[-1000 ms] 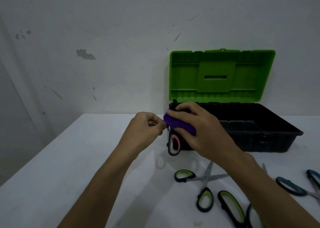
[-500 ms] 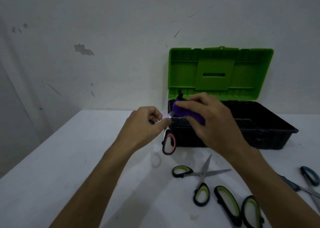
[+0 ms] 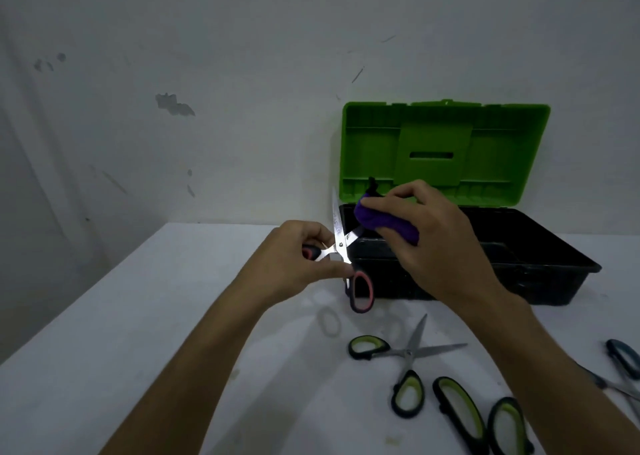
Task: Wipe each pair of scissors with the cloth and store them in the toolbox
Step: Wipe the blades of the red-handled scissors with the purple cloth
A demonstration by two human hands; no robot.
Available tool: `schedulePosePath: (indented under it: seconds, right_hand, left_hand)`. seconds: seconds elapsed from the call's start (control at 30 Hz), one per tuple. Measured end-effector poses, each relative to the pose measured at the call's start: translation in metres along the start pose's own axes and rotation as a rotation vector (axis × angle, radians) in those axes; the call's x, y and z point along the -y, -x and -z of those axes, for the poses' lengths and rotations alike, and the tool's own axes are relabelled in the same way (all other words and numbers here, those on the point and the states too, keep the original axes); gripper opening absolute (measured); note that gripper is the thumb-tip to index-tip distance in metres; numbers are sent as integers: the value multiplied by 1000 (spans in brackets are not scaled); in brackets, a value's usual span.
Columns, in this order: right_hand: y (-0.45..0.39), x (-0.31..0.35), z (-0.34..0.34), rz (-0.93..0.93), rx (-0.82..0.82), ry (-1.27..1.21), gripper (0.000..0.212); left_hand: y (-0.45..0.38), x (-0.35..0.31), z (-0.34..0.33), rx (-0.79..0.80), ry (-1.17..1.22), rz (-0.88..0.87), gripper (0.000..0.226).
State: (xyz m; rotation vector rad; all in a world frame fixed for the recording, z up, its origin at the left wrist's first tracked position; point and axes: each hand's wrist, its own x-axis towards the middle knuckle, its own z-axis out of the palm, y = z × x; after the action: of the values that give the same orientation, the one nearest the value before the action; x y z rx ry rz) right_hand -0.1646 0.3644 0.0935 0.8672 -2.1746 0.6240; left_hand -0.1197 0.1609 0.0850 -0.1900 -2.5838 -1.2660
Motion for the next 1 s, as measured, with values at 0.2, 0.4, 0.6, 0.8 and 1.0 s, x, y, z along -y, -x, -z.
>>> schedulePosePath:
  seconds: [0.2,0.4,0.6,0.8,1.0]
  right_hand:
    - [2,19,-4,40,136,1,41]
    - [3,4,1,-104,25,141,40]
    - [5,22,-5,79,182,55,36]
    - [6,-5,2,-96,26,189,37]
    - [10,19,-5,97,143,70,35]
  left_hand:
    - [-1,2,-3,-110,-16,-28,34]
    - [0,7,0,-83,-37,19,36]
    - [-2,4,6,-86,-50,-22,28]
    - [0,1,3,-48,-83,5,27]
    - [-1,-2,2,-50,-25,-11,30]
